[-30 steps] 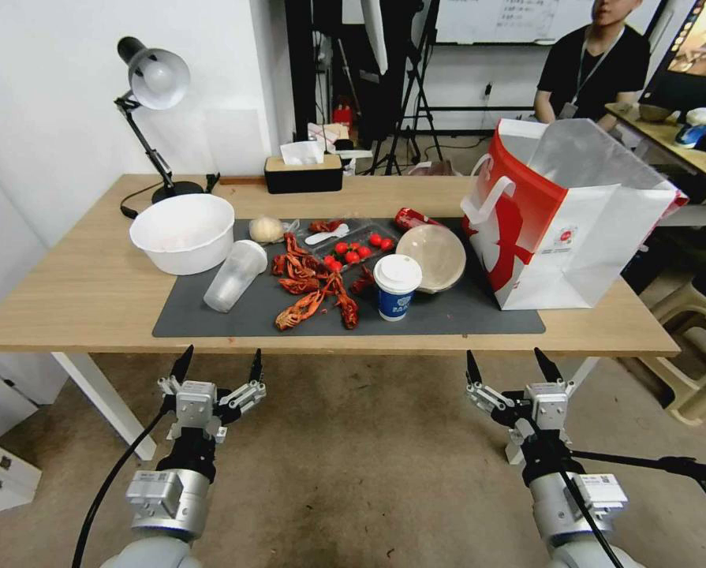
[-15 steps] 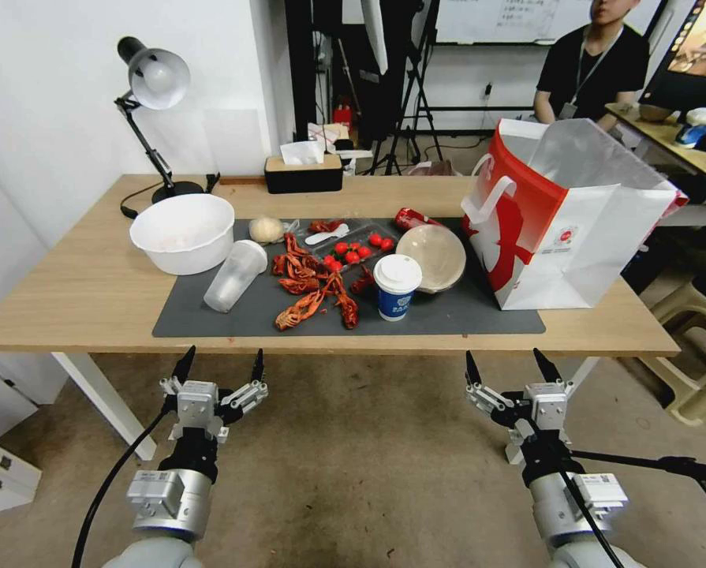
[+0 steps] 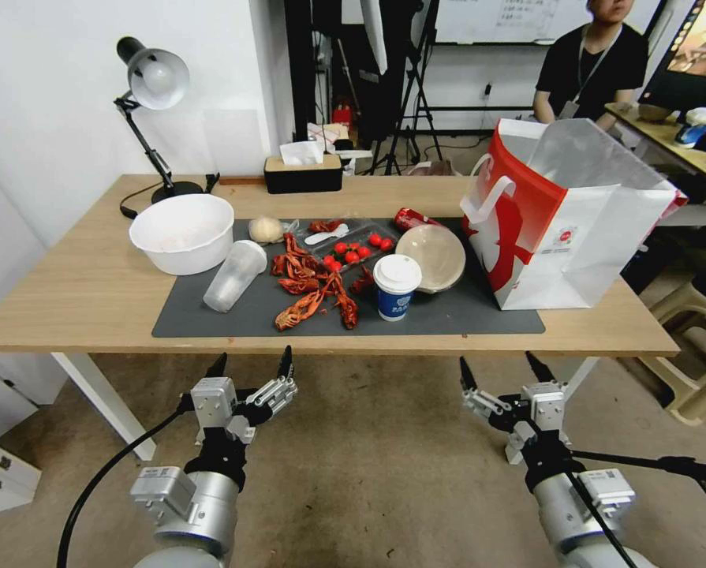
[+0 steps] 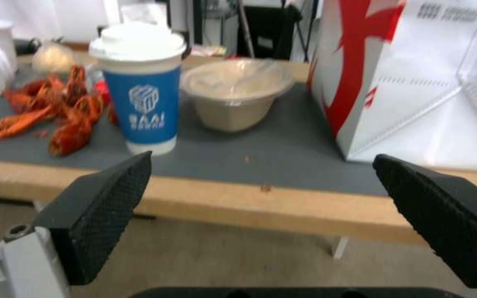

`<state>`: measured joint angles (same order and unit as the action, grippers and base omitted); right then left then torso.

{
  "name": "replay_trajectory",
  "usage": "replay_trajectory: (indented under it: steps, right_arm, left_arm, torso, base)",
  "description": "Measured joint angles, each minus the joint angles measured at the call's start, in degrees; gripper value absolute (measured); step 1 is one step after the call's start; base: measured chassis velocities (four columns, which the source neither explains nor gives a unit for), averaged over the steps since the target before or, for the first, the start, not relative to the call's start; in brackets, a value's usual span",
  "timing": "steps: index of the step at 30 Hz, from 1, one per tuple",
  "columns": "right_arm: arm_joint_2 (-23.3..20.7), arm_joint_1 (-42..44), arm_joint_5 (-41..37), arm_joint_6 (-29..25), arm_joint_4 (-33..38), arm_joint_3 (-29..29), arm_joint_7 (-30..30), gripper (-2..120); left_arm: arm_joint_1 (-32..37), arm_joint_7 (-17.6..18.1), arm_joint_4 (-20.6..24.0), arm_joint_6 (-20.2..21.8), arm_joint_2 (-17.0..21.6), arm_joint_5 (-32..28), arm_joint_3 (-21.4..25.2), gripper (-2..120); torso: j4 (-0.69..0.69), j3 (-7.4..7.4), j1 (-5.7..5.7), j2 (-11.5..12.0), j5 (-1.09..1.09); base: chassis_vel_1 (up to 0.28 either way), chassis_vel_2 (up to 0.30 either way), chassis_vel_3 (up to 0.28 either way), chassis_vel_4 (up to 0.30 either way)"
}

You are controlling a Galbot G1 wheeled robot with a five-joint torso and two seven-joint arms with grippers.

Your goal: Pick up the trash from the table and place it into the takeout bag.

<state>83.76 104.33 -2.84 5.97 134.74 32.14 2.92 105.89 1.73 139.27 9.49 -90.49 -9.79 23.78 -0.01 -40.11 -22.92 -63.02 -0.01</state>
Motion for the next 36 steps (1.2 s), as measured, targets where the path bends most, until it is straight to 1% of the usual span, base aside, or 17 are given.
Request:
replay_trajectory:
  steps: [1,2,3,4,5,6,7,8,36]
  right_arm:
    - [-0.7,0.5,-1.1,2.3,1.1,0.3,1.1,100]
    - [-0.4,0.1,-0.3,0.5,0.5,0.1,0.3,100]
    - [-0.4,0.1,-0.3,0.5,0.5,0.1,0.3,100]
    - [-0.8,0.3,-0.7,1.9,1.0,0.3,0.9,100]
    - [-1.8,0.9,-2.0,5.3,2.6,0.6,2.7,100]
    - [-1.8,0.9,-2.0,5.3,2.6,0.6,2.7,100]
    - [-2.6,1.4,-3.2,8.3,3.9,1.0,4.2,100]
    - [-2.7,1.5,-3.3,8.5,4.0,1.0,4.3,100]
    - [-2.4,1.3,-2.7,7.9,3.6,1.0,4.0,100]
  left_arm:
    - [0.2,0.0,0.4,0.0,-0.1,0.0,0.0,100]
    - [0.3,0.1,0.7,-0.1,-0.1,-0.1,0.1,100]
    - [0.3,0.1,0.7,-0.1,-0.1,-0.1,0.1,100]
    - [0.3,0.1,0.8,-0.2,-0.1,-0.1,0.2,100]
    - [0.3,0.1,0.8,-0.2,-0.1,-0.1,0.2,100]
    - [0.3,0.1,0.8,-0.2,-0.1,-0.1,0.2,100]
    - [0.4,0.0,0.8,-0.4,-0.1,0.0,0.3,100]
    - [0.4,0.0,0.8,-0.5,-0.1,0.0,0.3,100]
    - [0.4,-0.3,0.6,-0.9,-0.2,0.3,0.6,100]
  torso:
    - [0.01,0.00,0.00,0.0,-0.01]
    - [0.01,0.00,0.01,0.0,0.06]
    - [0.01,0.00,0.01,0.0,0.06]
    - [0.01,0.00,0.00,0.0,0.05]
    - [0.01,0.00,0.00,0.0,0.00]
    - [0.01,0.00,0.00,0.0,0.00]
    - [0.01,0.00,0.00,0.0,0.02]
    - [0.01,0.00,0.00,0.0,0.02]
    - [0.01,0.00,0.00,0.0,0.02]
  base:
    - [0.000,0.000,0.000,0.000]
    - [0.000,0.000,0.000,0.000]
    - [0.000,0.000,0.000,0.000]
    - [0.000,0.000,0.000,0.000]
    - [0.000,0.000,0.000,0.000]
    - [0.000,0.000,0.000,0.000]
    - [0.000,0.000,0.000,0.000]
    - [0.000,0.000,0.000,0.000]
    - [0.000,0.000,0.000,0.000]
